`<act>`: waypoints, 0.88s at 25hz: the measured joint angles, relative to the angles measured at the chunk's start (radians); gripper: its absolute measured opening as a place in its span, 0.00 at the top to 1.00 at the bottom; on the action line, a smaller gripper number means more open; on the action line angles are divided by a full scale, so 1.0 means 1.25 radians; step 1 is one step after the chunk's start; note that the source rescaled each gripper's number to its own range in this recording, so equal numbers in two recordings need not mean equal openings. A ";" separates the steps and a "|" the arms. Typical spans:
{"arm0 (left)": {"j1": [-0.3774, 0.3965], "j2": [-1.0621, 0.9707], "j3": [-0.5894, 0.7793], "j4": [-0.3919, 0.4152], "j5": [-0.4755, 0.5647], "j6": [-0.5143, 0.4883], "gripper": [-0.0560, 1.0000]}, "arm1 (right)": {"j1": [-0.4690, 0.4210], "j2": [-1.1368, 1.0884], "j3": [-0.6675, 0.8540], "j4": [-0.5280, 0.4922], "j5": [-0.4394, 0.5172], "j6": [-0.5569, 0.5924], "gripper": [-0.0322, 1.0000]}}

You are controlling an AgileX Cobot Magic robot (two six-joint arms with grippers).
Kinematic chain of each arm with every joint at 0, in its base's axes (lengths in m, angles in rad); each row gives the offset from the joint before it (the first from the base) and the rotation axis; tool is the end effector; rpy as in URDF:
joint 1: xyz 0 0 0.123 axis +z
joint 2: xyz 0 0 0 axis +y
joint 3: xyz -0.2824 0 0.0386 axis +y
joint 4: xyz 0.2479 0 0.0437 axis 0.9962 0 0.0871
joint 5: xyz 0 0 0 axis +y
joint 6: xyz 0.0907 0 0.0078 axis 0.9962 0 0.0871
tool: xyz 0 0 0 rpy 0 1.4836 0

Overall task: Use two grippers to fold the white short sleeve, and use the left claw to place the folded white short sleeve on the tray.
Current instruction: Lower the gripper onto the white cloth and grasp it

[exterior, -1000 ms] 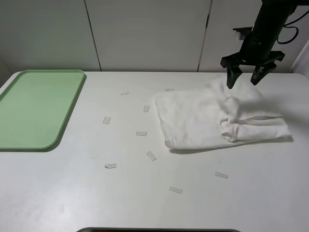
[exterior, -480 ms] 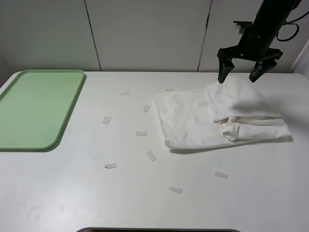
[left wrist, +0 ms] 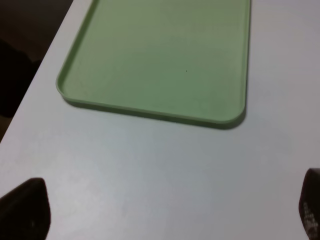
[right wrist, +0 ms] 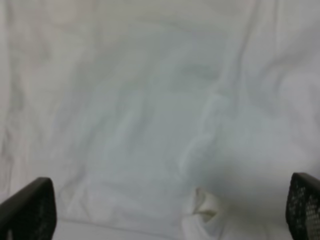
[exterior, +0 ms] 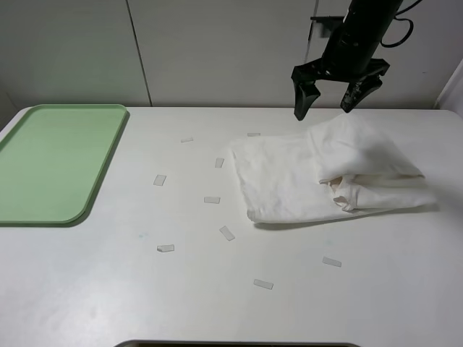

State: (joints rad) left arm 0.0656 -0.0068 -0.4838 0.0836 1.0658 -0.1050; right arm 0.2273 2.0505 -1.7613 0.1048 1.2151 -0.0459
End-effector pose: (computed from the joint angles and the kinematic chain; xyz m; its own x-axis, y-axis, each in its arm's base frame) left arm -0.0048 0.0064 0.2725 -0.4572 -0.0944 -0.8843 -0.1596 0.9869 -0.0229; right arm 0.4155 0.1053 0.2374 -0.9603 -0.2316 -0.1558 -0.2480 0.9641 0.0954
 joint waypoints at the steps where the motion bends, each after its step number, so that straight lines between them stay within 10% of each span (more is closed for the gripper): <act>1: 0.000 0.000 0.000 0.000 0.000 0.000 0.00 | 0.024 -0.009 0.000 0.000 0.000 -0.005 0.00; 22: 0.000 0.000 0.000 0.000 0.000 0.000 0.00 | 0.107 -0.715 0.424 -0.057 0.003 -0.015 0.00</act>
State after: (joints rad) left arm 0.0656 -0.0068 -0.4838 0.0836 1.0658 -0.1050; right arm 0.3608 1.1569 -1.2318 0.0341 1.2192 -0.0644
